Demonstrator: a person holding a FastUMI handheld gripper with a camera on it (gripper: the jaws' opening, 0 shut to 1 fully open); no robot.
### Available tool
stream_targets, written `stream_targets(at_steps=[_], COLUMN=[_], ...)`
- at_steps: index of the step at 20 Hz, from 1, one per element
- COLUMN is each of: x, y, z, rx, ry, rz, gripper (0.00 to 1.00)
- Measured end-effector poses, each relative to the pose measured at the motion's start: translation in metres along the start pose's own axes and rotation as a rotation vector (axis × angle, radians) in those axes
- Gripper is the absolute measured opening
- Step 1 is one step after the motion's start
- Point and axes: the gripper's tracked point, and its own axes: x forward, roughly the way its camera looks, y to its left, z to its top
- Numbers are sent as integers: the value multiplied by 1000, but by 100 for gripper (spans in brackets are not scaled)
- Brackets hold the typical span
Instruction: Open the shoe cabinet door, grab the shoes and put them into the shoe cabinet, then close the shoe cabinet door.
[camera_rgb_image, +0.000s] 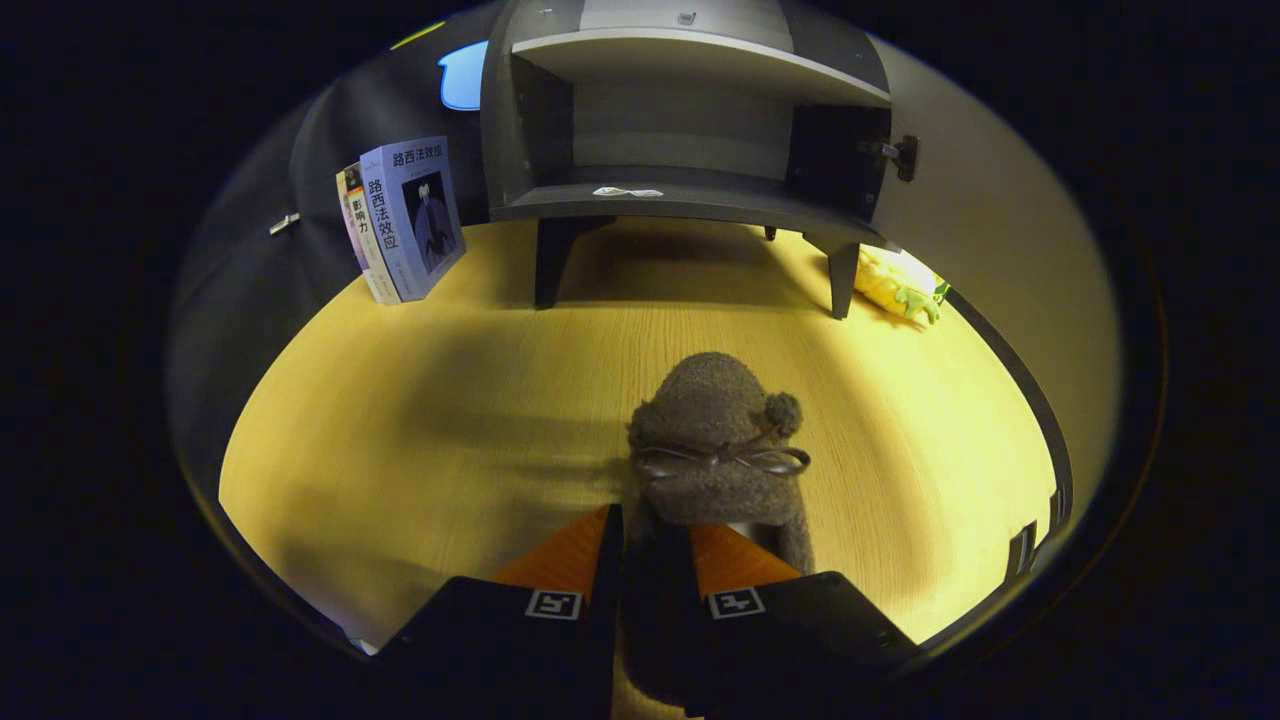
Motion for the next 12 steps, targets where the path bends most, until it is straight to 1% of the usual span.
stream_targets(at_steps=[6, 9, 10, 11, 12], x=[17, 20, 18, 26, 16], y=[-2, -5, -2, -7, -10], z=[7, 7, 7, 12, 9], rx=[-8, -15, -26, -33, -41], ry=[-7, 0, 1, -11, 10], rz=[-16, -40, -30, -64, -68], gripper=[31, 28, 27, 27, 16])
